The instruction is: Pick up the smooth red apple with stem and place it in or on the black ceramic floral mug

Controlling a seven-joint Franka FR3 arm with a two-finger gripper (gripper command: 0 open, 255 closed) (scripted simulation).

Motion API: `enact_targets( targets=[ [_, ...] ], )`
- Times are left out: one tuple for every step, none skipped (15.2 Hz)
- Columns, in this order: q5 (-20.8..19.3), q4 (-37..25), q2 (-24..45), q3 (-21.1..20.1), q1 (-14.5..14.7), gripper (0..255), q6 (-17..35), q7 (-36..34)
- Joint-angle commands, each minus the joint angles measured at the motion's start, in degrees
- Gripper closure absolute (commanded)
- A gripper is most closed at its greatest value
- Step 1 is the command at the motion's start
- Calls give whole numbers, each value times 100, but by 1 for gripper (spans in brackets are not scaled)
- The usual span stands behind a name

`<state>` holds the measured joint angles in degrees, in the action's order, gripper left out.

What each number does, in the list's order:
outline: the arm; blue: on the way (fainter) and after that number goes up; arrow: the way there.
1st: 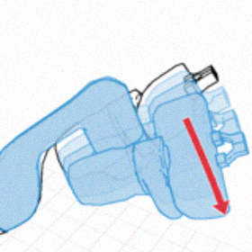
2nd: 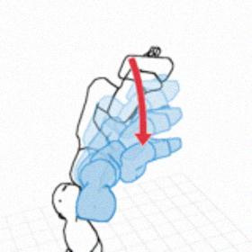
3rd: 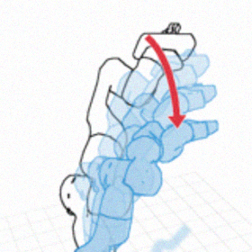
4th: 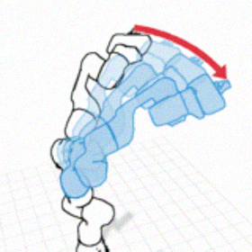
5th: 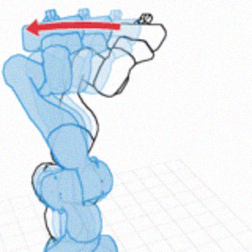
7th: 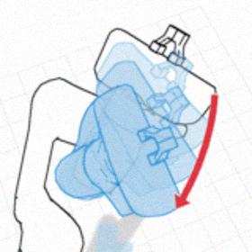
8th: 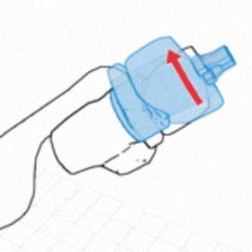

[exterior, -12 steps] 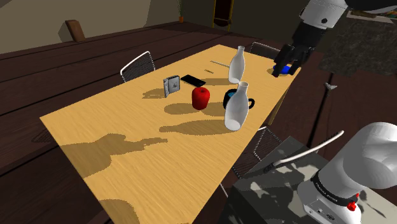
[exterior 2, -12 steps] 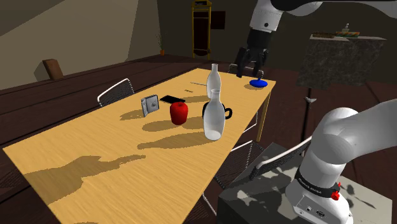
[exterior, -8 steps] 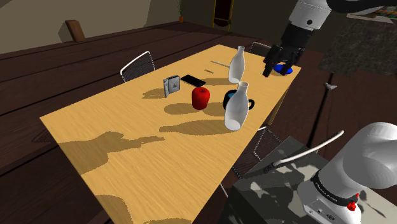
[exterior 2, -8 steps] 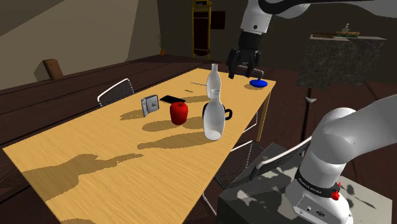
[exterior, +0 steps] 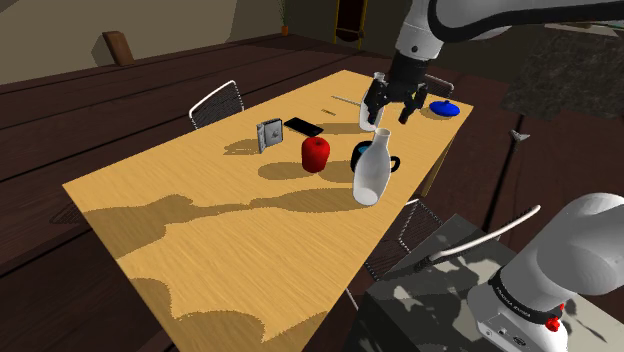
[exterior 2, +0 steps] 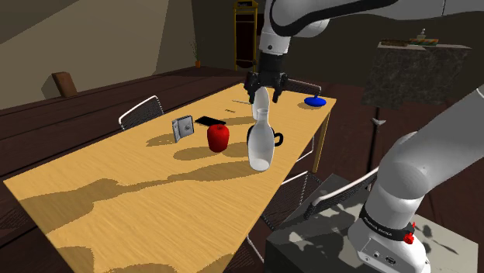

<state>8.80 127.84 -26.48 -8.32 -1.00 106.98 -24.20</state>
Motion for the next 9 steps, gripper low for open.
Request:
enact_targets(
  targets=[
    [-32, -292, 487, -136, -57, 0, 158, -340],
    [-61, -439, 723, -196, -84, 0, 227, -504],
    [-95, -593, 960, -251, -107, 0, 289, -668],
    [-137, -754, 1198, -301, -128, 0, 344, -833],
    [-183, -922, 1438, -346, -146, 0, 391, -999],
    [-234, -1098, 1680, -387, -163, 0, 431, -1164],
    [-290, -1282, 1922, -419, -174, 0, 464, -1329],
    [-350, -1473, 2165, -446, -180, 0, 489, -1493],
    [-412, -1672, 2410, -468, -184, 0, 506, -1656]
  ],
)
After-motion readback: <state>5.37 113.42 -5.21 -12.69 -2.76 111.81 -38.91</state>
